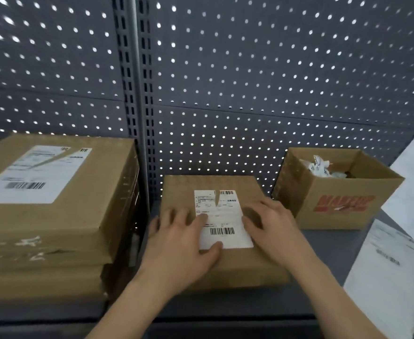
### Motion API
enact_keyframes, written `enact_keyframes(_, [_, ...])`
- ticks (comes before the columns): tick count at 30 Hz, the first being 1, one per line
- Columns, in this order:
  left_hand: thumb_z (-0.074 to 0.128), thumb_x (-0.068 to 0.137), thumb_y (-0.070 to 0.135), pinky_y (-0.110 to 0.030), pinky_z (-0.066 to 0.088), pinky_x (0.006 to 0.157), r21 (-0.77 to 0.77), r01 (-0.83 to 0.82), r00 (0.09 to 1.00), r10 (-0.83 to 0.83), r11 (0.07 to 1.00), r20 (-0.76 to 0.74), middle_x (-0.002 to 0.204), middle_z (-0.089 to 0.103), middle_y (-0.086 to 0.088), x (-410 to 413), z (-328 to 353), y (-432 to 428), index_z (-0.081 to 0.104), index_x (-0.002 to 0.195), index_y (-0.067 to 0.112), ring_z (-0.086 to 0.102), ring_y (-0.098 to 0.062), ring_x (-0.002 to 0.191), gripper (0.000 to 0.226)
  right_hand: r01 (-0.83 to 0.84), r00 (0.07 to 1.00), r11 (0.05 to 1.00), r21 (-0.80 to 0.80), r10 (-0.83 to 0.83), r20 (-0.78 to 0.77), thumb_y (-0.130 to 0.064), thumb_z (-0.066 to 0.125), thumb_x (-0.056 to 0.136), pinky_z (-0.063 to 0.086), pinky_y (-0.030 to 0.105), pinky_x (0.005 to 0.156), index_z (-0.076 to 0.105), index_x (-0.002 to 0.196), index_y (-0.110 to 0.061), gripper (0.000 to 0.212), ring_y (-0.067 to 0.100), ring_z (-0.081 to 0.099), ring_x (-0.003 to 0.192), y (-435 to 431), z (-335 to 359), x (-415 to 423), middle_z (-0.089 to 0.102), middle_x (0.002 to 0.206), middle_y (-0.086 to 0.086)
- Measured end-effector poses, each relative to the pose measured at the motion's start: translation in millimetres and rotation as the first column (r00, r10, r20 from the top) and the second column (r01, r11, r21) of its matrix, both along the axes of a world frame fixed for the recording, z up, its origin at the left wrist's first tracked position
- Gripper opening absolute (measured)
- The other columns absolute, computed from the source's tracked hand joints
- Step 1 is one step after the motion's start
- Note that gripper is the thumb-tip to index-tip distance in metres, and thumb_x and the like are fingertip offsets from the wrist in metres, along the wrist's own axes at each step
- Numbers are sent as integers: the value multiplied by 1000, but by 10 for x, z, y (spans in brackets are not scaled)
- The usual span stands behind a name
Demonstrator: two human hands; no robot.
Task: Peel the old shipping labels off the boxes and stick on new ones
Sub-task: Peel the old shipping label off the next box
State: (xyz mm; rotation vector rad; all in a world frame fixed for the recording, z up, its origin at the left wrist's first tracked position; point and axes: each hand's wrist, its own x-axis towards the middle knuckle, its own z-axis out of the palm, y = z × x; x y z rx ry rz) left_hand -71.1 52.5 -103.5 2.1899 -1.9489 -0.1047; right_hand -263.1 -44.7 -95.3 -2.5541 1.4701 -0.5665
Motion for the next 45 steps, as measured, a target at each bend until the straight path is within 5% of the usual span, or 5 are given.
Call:
enact_keyframes(14, [46, 92, 53, -54, 26, 112, -3, -92, 991, 92, 996, -98, 142, 42, -5, 173, 24, -935, 45, 136, 25, 28, -32, 135, 52, -295, 952, 954, 56, 298, -71, -19, 51, 99, 41, 27, 90, 62, 129, -23, 32, 12, 50, 102, -705, 108, 337, 58, 119, -2])
enact_keyframes(19, [40, 92, 56, -53, 23, 111, -97, -127, 987, 116, 987, -110, 136, 42, 1, 159, -117, -990, 46, 128, 29, 28, -27, 131, 46, -303, 945, 953, 15, 302, -122, -25, 51, 99, 43, 42, 95, 65, 126, -25, 30, 21, 52, 104, -923, 30, 423, 58, 112, 1])
enact_keyframes(26, [40, 90, 60, -49, 24, 108, -200, -131, 988, 113, 971, -101, 135, 42, 5, 169, -195, -979, 47, 123, 33, 28, -22, 131, 43, -278, 953, 901, -334, 214, -217, -6, 70, 77, 48, 35, 66, 73, 93, -15, 18, 23, 61, 80, -840, -220, 560, 67, 93, 2])
enact_keyframes(38, [25, 83, 67, -49, 23, 102, -194, -144, 987, 126, 971, -98, 132, 39, 6, 216, -221, -1020, 44, 122, 36, 27, -24, 128, 53, -291, 956, 891, -350, 260, -133, -28, 42, 90, 50, 32, 62, 71, 87, -16, 31, 21, 63, 88, -725, -208, 516, 66, 92, -2])
enact_keyframes(45, [41, 87, 60, -46, 22, 102, -211, -137, 985, 111, 968, -131, 130, 40, 7, 244, -207, -1009, 47, 122, 35, 25, -22, 128, 43, -291, 955, 912, -291, 296, -26, -18, 65, 88, 55, 36, 66, 74, 87, -15, 9, 20, 61, 89, -747, -195, 457, 68, 94, -3])
